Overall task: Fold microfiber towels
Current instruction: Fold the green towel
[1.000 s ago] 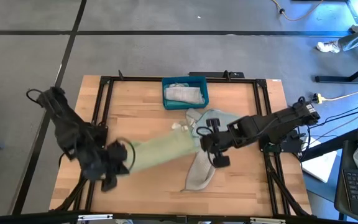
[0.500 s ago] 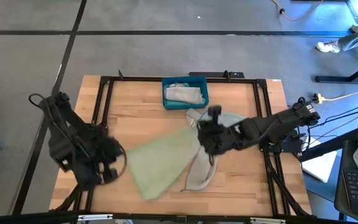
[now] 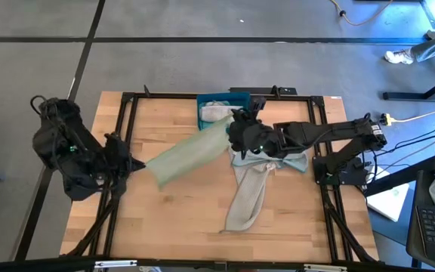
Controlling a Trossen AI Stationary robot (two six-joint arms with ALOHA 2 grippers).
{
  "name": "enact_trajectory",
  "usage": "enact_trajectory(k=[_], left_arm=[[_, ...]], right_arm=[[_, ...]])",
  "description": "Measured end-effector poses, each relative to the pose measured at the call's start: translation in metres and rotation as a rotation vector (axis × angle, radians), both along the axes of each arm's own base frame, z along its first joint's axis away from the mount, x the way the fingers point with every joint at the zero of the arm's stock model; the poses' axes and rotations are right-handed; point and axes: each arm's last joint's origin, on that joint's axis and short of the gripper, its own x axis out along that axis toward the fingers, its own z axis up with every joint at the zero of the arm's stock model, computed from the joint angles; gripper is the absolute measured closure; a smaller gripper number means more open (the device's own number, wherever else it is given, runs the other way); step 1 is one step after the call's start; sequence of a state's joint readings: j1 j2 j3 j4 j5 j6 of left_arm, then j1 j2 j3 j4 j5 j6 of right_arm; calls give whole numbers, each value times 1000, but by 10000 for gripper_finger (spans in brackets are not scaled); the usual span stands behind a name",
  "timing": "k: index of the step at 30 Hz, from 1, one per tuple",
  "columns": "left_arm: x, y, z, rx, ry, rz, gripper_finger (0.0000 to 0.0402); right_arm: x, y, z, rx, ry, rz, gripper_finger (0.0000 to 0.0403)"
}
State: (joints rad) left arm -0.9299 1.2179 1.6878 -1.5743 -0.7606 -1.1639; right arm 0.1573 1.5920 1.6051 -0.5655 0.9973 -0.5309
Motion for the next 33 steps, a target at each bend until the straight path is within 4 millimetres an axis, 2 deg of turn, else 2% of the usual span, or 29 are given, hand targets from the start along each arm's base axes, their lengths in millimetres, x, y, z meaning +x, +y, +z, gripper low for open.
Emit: enact_trajectory(k=[8,11,15,18,21,24,27,30,33], left_arm=[[6,-23,-11,-74,93,-7,401],[16,-46,-21,-84,112,-9,401],[34,-83,-38,-104,109,-29,401],[49,-114,-56,-128,107,-46,401],[64,-142,-77,-127,108,-52,401],[77,-166,-99,-134,101,-48,401],[87,-182,-116,-140,90,-42,401],[91,-189,-128,-117,111,-38,401],[90,-190,-132,-106,128,-31,401]], right_arm=[[-20,42,-18,162,103,124,396],[-30,59,-26,273,134,150,396],[-43,77,-36,541,237,240,396],[-48,90,-45,725,308,301,396],[-53,100,-53,799,357,330,396],[-58,105,-60,808,408,331,396],[-61,105,-66,830,455,330,396],[-60,105,-67,844,464,337,396],[-56,102,-66,835,445,358,396]])
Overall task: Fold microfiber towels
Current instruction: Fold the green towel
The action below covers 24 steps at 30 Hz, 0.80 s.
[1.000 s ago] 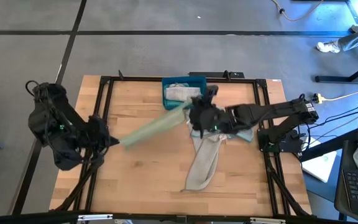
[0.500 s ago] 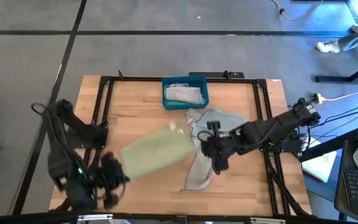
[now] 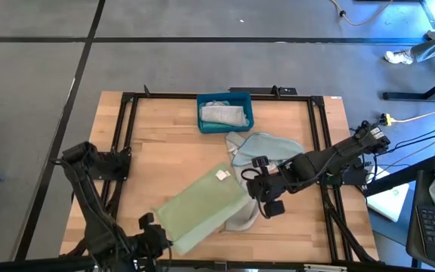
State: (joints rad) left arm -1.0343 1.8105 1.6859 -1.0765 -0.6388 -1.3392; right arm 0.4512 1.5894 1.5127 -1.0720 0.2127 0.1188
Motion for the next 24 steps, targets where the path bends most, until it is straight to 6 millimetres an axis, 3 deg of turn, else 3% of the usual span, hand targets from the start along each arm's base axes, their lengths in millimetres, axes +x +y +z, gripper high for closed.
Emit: enact_trajectory(k=[8,16,24], left_arm=[[-9,6,-14,29,65,82,401],[-26,18,-58,106,185,171,401],[-35,34,-96,216,257,194,401]], right_arm=[[24,-18,-12,-44,-8,12,396],[66,-44,-64,-109,129,-10,396],[91,-68,-112,-145,247,-45,396]])
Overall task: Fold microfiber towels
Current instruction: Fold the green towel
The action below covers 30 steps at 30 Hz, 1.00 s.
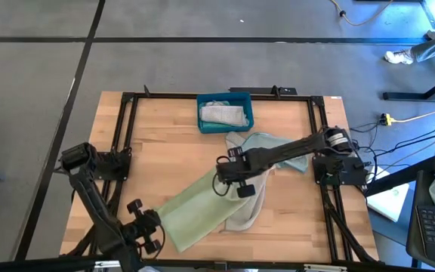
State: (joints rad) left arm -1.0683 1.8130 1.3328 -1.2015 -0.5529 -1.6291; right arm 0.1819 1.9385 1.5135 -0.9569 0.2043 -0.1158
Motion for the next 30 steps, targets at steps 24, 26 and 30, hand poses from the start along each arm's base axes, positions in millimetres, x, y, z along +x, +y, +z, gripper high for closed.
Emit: enact_trajectory(k=[24,26,30], left_arm=[[-12,17,-51,-16,44,33,401],[-12,19,-51,17,59,-8,401],[-12,19,-51,82,111,-141,396]], right_arm=[[20,-52,-17,35,-40,-56,395],[20,-52,-17,38,-42,-65,393],[19,-52,-17,46,-34,-103,373]])
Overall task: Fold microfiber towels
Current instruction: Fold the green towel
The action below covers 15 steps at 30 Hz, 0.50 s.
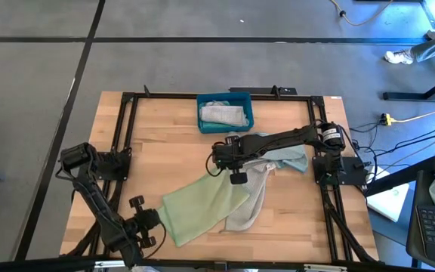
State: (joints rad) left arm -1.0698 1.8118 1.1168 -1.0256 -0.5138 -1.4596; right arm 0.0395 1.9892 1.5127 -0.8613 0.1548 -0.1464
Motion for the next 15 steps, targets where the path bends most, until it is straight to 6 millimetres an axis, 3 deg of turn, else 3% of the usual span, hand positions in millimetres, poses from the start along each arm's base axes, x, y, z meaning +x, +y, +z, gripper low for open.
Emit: enact_trajectory(k=[8,15], left_arm=[[6,11,1,113,69,-85,340],[15,18,1,249,222,-373,285]], right_arm=[[-1,0,0,-12,8,-19,281],[-13,-3,5,-117,81,-100,218]])
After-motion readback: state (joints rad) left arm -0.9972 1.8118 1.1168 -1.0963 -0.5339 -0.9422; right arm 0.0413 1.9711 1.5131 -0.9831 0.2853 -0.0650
